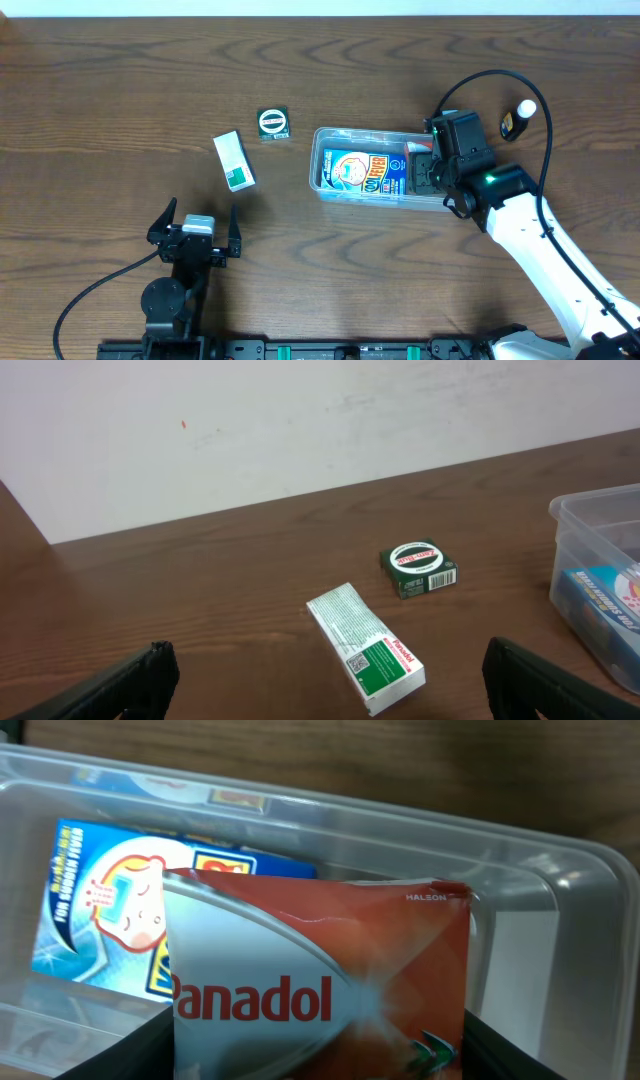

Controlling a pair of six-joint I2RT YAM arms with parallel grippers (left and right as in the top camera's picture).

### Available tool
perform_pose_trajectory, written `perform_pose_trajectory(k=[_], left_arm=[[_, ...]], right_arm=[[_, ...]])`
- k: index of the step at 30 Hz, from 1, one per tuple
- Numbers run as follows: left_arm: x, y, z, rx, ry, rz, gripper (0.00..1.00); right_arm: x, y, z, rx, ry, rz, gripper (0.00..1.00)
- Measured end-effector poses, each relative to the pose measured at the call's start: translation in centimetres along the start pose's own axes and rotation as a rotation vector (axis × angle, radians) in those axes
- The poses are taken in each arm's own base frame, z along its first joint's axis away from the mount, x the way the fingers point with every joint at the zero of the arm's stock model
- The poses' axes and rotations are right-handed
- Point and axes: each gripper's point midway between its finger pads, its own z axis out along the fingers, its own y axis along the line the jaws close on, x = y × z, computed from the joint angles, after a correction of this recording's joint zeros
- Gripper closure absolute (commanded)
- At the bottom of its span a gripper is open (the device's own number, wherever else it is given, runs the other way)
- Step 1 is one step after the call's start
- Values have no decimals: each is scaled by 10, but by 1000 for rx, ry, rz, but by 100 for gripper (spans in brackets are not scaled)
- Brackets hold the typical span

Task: Pack container
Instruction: 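Carry the red packet with the right gripper into the container's right end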

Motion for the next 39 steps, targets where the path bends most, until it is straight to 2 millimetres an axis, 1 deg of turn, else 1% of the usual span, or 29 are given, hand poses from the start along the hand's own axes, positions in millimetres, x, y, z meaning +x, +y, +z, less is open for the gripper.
perform_pose_trajectory(k=[5,8,15,17,21,27,39], left_arm=[[0,0,0,0,0,0,2],[0,0,0,0,0,0,2],[0,0,0,0,0,0,2],[0,0,0,0,0,0,2],[0,0,0,0,0,0,2],[0,0,0,0,0,0,2],[0,0,0,0,0,0,2]], right_arm=[[5,-6,0,32,18,-1,36],[9,-9,5,53,37,4,36],[21,-13,31,86,112,7,35],[27,-15,40,98,142,5,35],[34,-18,52,118,174,3,35],[35,-21,57,137,176,4,35],[31,-27,59,156,161,45,36]])
